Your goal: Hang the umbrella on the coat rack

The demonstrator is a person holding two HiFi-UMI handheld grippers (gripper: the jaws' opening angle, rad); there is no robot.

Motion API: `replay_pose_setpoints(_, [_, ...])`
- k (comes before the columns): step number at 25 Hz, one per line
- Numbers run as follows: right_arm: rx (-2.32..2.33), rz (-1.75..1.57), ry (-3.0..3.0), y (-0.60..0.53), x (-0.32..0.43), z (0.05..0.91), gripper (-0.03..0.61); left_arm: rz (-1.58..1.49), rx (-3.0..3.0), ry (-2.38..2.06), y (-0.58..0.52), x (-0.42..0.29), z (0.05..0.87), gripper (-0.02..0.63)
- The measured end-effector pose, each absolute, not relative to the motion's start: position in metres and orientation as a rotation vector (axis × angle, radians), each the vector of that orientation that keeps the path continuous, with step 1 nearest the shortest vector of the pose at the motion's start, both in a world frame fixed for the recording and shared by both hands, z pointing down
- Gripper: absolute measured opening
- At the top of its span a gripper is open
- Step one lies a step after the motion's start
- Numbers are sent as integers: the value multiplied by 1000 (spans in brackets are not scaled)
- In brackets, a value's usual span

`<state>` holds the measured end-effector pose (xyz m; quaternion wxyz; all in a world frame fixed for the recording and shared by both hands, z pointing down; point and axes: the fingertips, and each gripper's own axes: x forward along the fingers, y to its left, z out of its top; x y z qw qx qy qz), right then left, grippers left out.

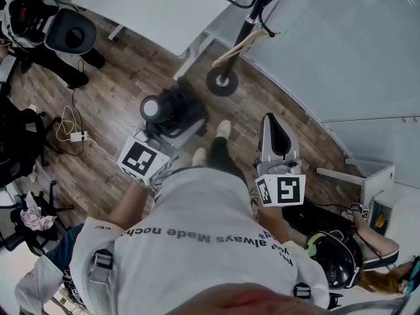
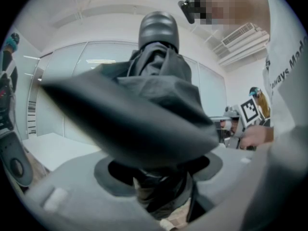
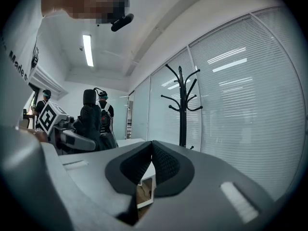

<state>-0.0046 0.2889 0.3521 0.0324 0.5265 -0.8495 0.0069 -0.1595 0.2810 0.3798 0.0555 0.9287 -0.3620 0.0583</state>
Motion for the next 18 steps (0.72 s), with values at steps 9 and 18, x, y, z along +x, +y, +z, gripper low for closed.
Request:
replay_pose_setpoints(9, [1647,8,-2627,211,34,348,2,186,2844,-1086,204,-122,372,295])
replay_pose_setpoints(18, [1643,26,-2649,111,90,347,2,209,2840,-1104,108,-69,366,295])
